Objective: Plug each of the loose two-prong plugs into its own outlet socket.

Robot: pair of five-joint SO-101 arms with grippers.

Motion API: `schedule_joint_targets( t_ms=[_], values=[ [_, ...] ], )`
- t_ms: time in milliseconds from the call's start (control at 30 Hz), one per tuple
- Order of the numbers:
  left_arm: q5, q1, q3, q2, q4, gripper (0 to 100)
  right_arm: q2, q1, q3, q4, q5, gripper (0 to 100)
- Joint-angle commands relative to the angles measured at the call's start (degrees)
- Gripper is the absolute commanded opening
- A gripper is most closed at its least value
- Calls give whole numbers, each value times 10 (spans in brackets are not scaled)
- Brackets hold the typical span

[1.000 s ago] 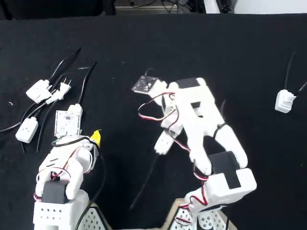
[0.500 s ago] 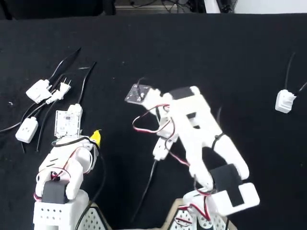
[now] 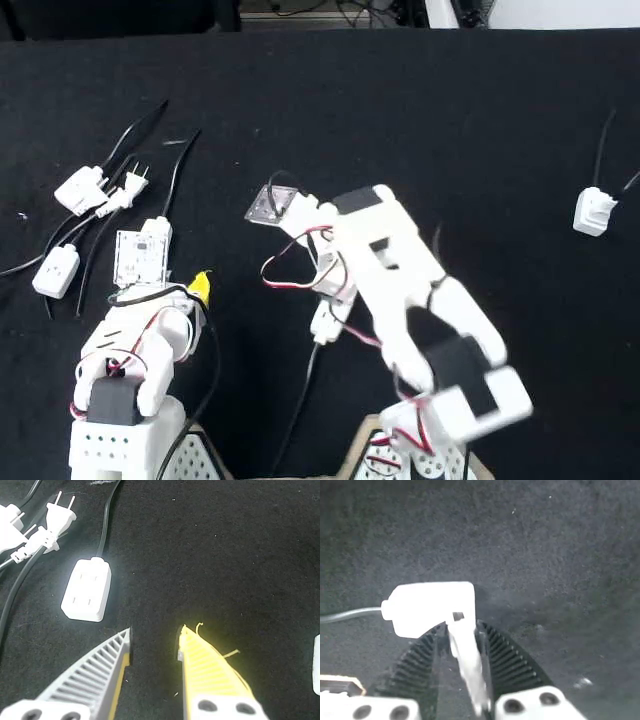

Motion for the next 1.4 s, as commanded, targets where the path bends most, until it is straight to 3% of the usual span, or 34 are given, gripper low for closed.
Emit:
schedule_joint_targets(
  t_ms=[0,467,667,1000,1200,1367],
  values=[
    [-1,-5,-17,-4,4,170,46,-29,7,-1,-25,10],
    [-2,-5,-17,-4,4,170,-20,-54,11,-6,-41,14],
    [-2,-5,-18,-4,4,170,-104,-54,12,-5,-76,197],
    [-3,-7,-17,-4,4,169,-267,-26,10,8,-132,194],
    [-3,-6,-16,-4,4,170,-335,61,30,141,-43,205],
    [-3,-6,-15,-4,4,170,-429,150,171,127,58,204]
  ],
)
